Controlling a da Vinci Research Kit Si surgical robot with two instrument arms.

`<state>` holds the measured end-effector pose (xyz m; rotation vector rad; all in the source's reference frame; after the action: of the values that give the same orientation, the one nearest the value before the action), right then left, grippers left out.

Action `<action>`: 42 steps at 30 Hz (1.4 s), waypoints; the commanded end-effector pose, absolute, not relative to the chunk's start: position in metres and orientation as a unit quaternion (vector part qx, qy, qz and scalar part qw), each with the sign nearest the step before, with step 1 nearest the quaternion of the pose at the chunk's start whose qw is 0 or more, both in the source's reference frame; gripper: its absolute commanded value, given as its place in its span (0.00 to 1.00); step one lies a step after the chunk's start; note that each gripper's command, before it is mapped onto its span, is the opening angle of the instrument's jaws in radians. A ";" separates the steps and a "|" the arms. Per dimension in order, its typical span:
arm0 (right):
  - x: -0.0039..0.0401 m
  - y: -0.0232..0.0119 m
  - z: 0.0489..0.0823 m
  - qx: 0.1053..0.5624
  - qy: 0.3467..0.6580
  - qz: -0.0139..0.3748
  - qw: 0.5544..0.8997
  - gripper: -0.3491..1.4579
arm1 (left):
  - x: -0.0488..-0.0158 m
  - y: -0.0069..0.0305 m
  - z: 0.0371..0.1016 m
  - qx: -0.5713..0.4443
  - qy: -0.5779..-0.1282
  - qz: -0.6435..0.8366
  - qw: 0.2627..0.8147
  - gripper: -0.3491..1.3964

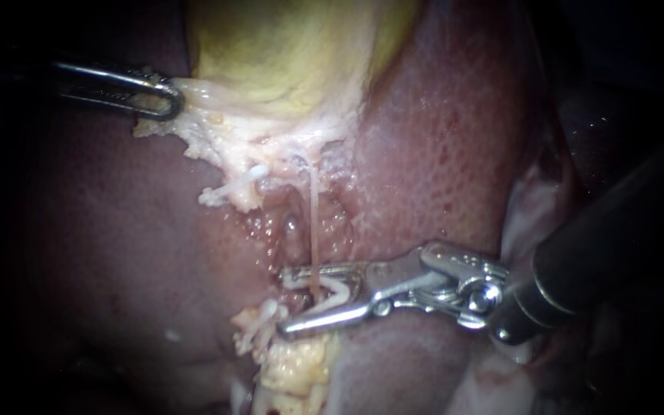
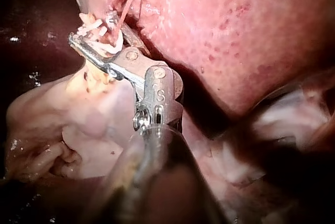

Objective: Clipping first clip right tube

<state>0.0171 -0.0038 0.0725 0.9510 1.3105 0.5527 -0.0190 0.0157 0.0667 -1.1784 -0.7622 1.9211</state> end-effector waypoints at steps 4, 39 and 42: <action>0.0168 -0.0036 0.0708 0.432 0.579 0.235 0.650 0.45 | -0.0189 0.0157 0.0668 -0.460 -0.297 0.750 0.372 0.00; 0.0160 -0.0026 0.0710 0.426 0.583 0.251 0.645 0.00 | -0.0189 0.0157 0.0667 -0.460 -0.297 0.750 0.372 0.00; 0.0159 -0.0026 0.0710 0.426 0.583 0.251 0.645 0.00 | -0.0189 0.0157 0.0667 -0.460 -0.297 0.750 0.372 0.00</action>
<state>0.0159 -0.0026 0.0711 0.9674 1.3271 0.5727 -0.0189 0.0157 0.0668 -1.1780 -0.7621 1.9212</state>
